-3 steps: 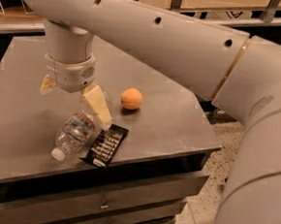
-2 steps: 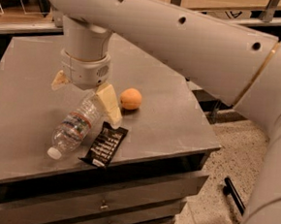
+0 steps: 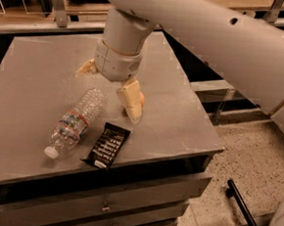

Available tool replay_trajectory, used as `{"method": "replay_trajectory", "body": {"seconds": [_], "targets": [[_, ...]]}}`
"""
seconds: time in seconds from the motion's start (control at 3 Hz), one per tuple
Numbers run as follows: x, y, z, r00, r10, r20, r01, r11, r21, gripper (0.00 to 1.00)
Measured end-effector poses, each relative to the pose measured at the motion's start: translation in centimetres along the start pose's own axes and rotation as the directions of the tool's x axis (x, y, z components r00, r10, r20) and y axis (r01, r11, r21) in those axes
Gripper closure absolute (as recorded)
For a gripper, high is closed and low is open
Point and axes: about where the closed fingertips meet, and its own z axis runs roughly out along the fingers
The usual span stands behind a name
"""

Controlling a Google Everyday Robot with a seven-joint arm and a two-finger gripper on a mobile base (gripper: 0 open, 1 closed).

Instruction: Move water bottle near rxbar chocolate

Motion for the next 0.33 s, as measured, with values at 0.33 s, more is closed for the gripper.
{"method": "replay_trajectory", "body": {"seconds": [0.33], "targets": [[0.0,-0.01,0.0,1.0,0.0,0.0,0.0,1.0,0.0,0.0]]}}
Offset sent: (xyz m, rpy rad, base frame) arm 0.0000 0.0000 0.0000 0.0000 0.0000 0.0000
